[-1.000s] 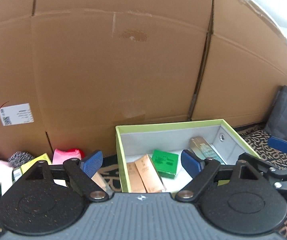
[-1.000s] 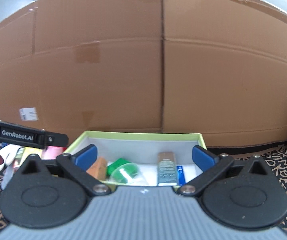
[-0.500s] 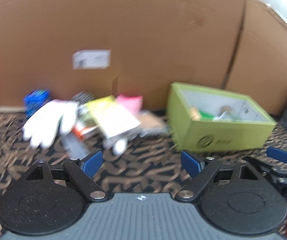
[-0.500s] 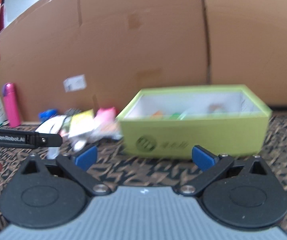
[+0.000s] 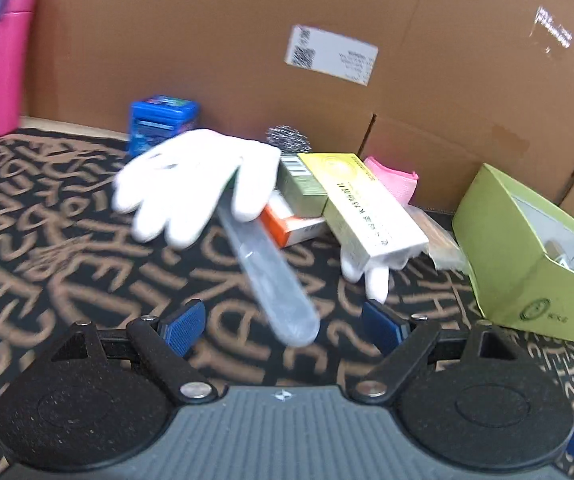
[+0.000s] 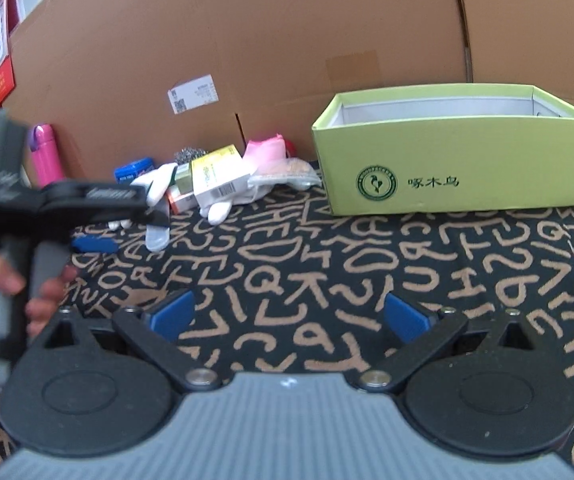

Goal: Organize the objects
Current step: 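Grasp the yellow box with the right tool while the left tool grasps the clear plastic tube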

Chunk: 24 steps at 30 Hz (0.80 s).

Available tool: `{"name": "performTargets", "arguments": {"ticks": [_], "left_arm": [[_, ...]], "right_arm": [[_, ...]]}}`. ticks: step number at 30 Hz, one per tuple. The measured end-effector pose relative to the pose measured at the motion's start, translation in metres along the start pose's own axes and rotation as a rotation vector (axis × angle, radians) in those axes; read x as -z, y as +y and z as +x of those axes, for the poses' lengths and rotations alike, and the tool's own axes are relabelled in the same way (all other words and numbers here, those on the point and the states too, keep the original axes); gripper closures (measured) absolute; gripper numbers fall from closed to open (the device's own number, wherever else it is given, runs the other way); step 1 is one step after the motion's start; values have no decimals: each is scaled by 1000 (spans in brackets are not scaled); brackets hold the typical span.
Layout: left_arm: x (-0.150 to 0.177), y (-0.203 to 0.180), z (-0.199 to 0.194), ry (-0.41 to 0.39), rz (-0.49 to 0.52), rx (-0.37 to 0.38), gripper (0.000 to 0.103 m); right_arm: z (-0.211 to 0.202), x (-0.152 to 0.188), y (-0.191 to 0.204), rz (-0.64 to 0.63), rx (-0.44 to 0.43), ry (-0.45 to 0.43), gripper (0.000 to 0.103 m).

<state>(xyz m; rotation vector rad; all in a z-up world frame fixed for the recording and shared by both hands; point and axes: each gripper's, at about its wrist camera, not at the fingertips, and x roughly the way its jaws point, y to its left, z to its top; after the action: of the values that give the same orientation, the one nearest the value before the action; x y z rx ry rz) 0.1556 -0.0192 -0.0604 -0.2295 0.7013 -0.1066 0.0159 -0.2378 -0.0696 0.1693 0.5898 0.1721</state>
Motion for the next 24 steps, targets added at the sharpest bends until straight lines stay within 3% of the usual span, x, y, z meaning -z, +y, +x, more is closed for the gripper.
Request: {"name": "performTargets", "arguments": {"ticks": [3, 5, 6, 10, 14, 20, 22, 24], "left_arm": [[-6, -6, 14, -2, 63, -30, 22], [-6, -7, 16, -3, 121, -51, 59], [-5, -5, 14, -4, 139, -54, 62], [8, 13, -9, 16, 151, 33, 67], [28, 27, -35, 17, 168, 68, 71], [32, 40, -51, 23, 127, 103, 70], [31, 42, -52, 11, 132, 108, 68], [29, 45, -51, 7, 130, 108, 59]], "right_arm": [[1, 0, 3, -8, 17, 8, 0], [1, -2, 4, -16, 21, 8, 0], [2, -3, 5, -19, 21, 6, 0], [11, -7, 13, -27, 19, -9, 0], [32, -16, 30, -94, 0, -2, 0], [88, -62, 62, -273, -38, -50, 13], [110, -78, 73, -338, -46, -54, 16], [135, -91, 83, -404, -42, -40, 17]]}}
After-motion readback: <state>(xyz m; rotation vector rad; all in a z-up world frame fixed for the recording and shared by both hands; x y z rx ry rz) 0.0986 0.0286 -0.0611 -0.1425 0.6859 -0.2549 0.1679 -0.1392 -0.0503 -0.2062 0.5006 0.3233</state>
